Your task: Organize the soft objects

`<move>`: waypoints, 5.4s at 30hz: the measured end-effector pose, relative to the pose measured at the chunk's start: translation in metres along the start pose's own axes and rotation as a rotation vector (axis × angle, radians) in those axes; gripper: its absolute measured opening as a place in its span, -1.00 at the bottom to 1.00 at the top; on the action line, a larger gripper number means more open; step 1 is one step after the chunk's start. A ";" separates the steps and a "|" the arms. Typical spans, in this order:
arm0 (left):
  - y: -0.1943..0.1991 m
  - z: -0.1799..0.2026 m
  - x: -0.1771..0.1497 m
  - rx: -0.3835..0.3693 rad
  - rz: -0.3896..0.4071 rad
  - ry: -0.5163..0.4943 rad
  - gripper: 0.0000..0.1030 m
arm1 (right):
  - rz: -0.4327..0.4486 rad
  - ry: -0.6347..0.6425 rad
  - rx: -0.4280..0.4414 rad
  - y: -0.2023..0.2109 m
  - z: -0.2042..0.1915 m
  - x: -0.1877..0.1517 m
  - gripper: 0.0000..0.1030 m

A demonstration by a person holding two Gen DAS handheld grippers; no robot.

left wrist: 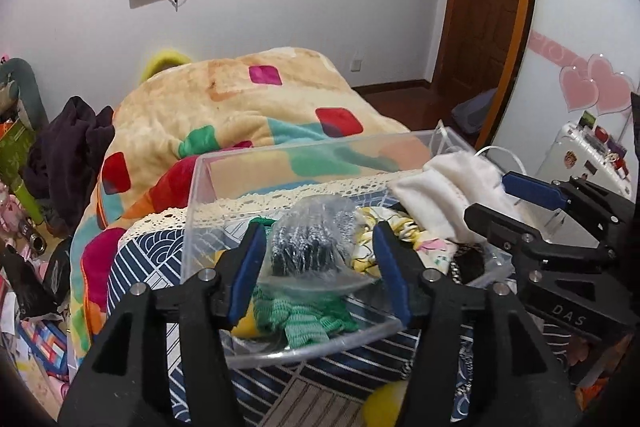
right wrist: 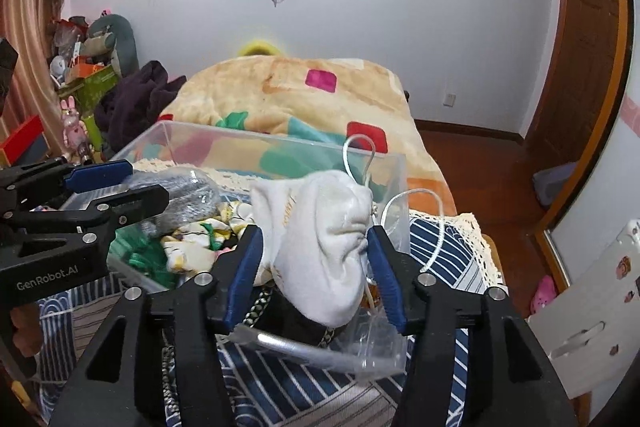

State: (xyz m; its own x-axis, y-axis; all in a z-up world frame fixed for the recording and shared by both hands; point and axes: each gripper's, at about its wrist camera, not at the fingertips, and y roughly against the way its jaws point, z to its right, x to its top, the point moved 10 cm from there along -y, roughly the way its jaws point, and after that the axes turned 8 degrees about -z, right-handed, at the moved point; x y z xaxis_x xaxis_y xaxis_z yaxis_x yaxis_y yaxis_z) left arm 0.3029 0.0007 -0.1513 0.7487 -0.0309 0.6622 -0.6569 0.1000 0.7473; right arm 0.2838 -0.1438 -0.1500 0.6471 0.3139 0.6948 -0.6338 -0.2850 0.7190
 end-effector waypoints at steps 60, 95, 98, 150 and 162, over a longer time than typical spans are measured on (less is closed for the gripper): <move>0.058 0.027 -0.099 -0.148 0.008 0.000 -0.56 | -0.144 0.076 0.193 -0.012 -0.063 -0.089 -0.71; 0.040 -0.035 -0.020 0.089 0.115 0.059 -0.77 | -0.006 -0.003 0.190 -0.015 -0.050 0.008 -0.70; 0.037 -0.035 -0.024 0.065 0.107 0.070 -0.77 | -0.037 0.006 0.183 -0.024 -0.052 0.004 -0.63; 0.243 0.020 -0.035 0.017 0.522 0.030 0.99 | 0.464 -0.015 0.145 0.182 -0.049 0.022 1.00; 0.250 0.025 -0.037 0.022 0.539 0.022 1.00 | 0.479 -0.014 0.146 0.187 -0.051 0.016 1.00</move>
State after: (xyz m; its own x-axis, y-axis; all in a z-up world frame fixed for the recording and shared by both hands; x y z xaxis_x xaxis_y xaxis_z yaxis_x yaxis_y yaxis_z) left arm 0.1090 0.0023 0.0122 0.3065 0.0398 0.9510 -0.9500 0.0755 0.3030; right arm 0.1542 -0.1458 -0.0054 0.3044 0.1045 0.9468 -0.7958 -0.5183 0.3131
